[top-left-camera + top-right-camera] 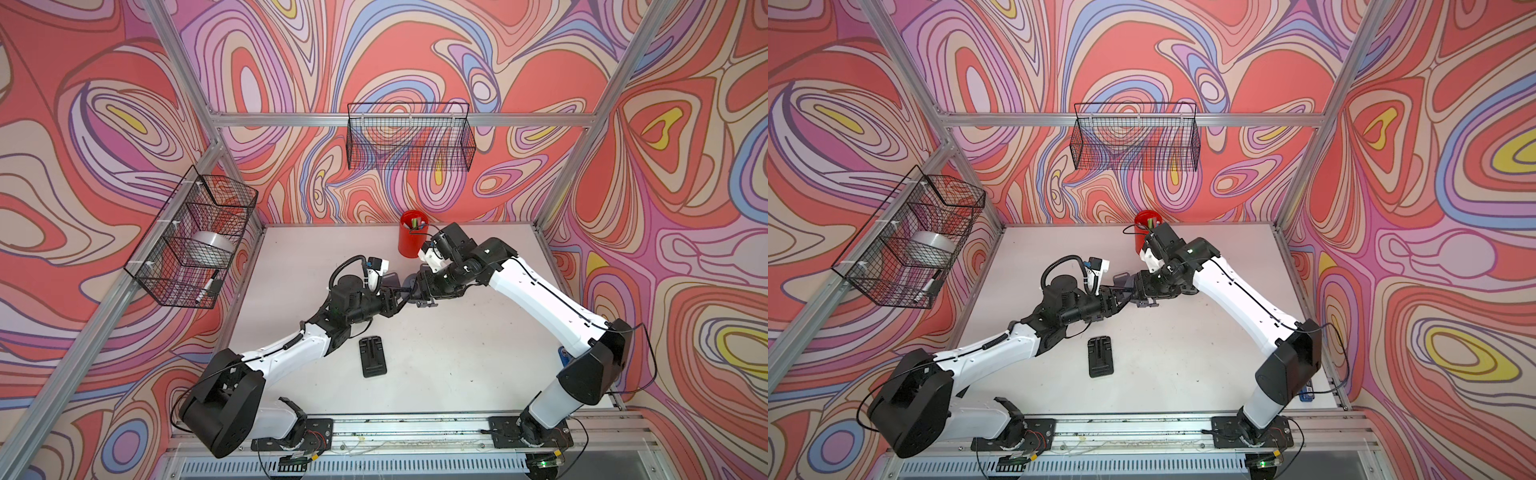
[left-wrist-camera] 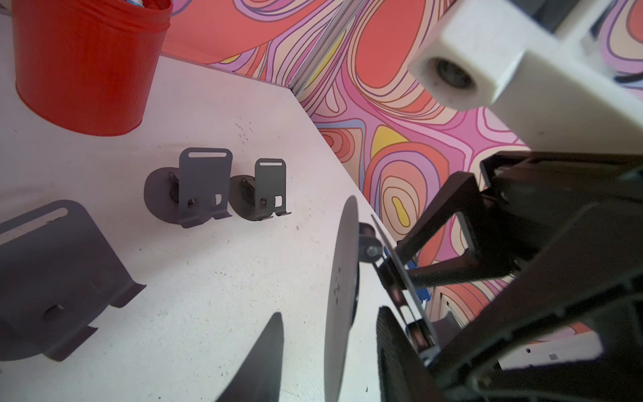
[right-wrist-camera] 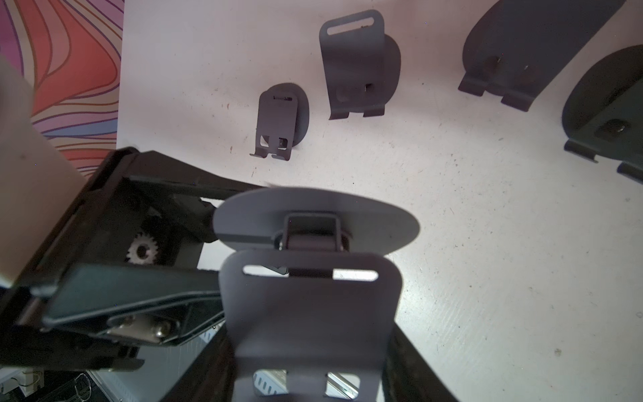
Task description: Open the phone stand
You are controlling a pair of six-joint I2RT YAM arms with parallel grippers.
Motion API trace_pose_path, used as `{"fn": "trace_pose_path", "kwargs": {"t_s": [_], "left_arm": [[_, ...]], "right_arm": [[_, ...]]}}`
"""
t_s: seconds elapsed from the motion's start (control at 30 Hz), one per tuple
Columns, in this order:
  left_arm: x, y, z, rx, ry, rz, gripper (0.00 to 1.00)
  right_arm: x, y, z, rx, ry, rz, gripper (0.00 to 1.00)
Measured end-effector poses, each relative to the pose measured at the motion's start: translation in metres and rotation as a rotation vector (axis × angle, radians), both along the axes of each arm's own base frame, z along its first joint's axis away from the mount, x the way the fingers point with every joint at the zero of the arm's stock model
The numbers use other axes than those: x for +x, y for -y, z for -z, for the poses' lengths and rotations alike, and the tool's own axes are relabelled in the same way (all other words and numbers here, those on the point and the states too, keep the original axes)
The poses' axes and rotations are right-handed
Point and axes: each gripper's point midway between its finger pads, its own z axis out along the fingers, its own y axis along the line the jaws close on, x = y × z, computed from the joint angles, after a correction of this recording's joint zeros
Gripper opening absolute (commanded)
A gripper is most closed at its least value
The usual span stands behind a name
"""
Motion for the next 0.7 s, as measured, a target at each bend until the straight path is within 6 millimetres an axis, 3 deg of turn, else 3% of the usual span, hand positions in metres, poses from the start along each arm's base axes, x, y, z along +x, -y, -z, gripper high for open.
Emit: {"fn": "trace_pose_path", "kwargs": {"t_s": [0.33, 0.5, 0.7], "left_arm": [[0.002, 0.013, 0.015, 0.011, -0.05, 0.022, 0.35], [0.005, 0.015, 0.01, 0.005, -0.043, 0.021, 0.29], [0.01, 0.018, 0.009, -0.003, -0.039, 0.02, 0.11]], "right_arm": [[0.002, -0.003, -0.001, 0.017, 0.009, -0.001, 0.04], [0.002, -0.005, 0.001, 0.023, 0.002, -0.002, 0.03], [0.001, -0.005, 0.004, 0.024, -0.004, 0.0, 0.03]]}}
